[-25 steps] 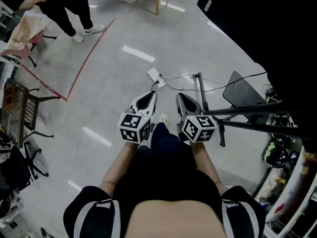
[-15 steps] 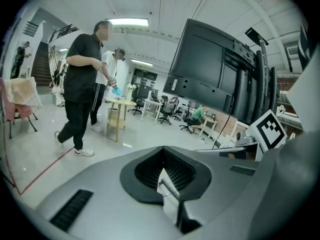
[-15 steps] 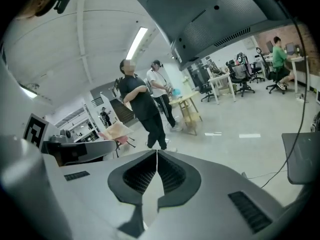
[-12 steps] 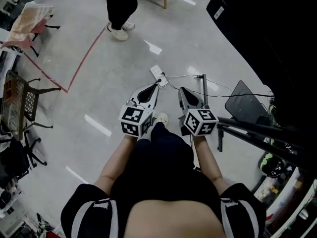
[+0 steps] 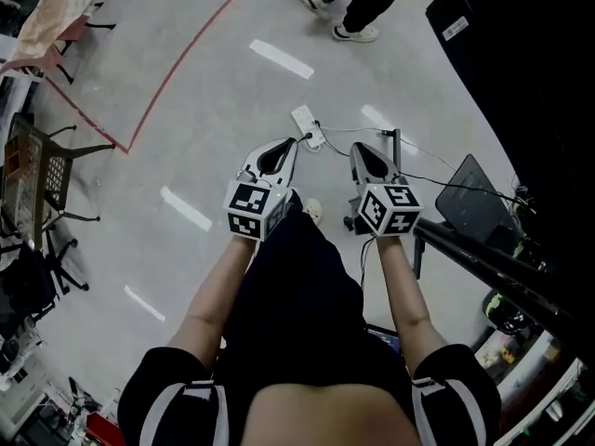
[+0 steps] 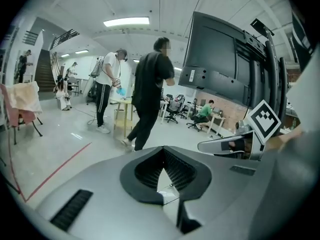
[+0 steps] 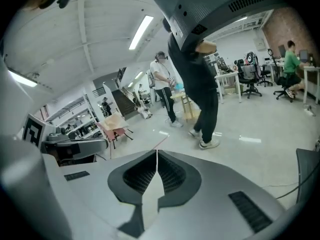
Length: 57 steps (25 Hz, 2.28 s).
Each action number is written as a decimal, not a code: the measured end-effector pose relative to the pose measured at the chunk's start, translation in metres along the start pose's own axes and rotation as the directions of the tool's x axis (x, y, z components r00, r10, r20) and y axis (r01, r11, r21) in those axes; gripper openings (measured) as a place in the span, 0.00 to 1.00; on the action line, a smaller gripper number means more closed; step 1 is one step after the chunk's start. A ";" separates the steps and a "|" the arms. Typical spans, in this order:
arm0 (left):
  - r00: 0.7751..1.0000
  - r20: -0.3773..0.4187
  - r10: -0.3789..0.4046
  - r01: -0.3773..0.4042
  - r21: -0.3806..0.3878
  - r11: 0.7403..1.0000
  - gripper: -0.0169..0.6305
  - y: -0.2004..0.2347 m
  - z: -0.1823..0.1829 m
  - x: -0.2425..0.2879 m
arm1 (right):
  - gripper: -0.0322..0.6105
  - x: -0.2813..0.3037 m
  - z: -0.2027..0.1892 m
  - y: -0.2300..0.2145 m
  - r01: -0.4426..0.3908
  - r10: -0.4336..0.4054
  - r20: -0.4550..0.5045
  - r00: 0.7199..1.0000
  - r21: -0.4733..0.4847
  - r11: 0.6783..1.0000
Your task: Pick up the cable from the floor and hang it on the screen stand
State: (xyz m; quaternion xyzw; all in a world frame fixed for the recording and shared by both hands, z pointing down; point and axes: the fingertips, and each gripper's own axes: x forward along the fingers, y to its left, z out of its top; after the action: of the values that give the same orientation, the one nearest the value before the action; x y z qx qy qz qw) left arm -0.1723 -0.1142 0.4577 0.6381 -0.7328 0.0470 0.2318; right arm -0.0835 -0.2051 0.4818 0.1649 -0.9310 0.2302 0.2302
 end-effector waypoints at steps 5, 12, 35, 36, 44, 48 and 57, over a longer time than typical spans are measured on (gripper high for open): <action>0.999 -0.024 -0.033 0.033 -0.007 0.999 0.04 0.017 -0.016 0.028 | 0.09 0.030 -0.003 -0.017 0.005 -0.005 -0.033 0.999 -0.016 1.000; 0.994 -0.075 -0.077 0.075 -0.028 0.997 0.04 0.039 -0.054 0.079 | 0.09 0.083 0.001 -0.041 -0.034 0.032 -0.042 0.999 -0.053 0.998; 0.984 -0.152 -0.090 0.075 -0.104 0.992 0.04 0.121 -0.202 0.202 | 0.09 0.241 -0.115 -0.131 0.001 0.003 -0.099 0.995 0.036 0.999; 0.983 -0.158 -0.098 0.081 -0.113 0.990 0.04 0.122 -0.210 0.205 | 0.09 0.246 -0.121 -0.133 -0.005 0.009 -0.102 0.995 0.042 0.999; 0.983 -0.156 -0.101 0.068 -0.203 0.977 0.04 0.141 -0.259 0.238 | 0.09 0.293 -0.165 -0.153 -0.013 0.019 -0.125 0.992 0.047 0.999; 0.980 -0.166 -0.106 0.070 -0.210 0.975 0.04 0.150 -0.283 0.253 | 0.09 0.314 -0.182 -0.161 -0.022 0.030 -0.115 0.993 0.070 0.997; 0.977 -0.189 -0.102 0.050 -0.261 0.964 0.04 0.172 -0.332 0.278 | 0.09 0.348 -0.228 -0.184 0.002 0.007 -0.131 0.991 0.069 0.998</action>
State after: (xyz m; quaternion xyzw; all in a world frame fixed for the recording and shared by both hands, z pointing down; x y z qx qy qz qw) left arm -0.2657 -0.2162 0.9025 0.6227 -0.6805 0.0078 0.3861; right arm -0.2196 -0.3141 0.9022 0.1563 -0.9056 0.2728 0.2847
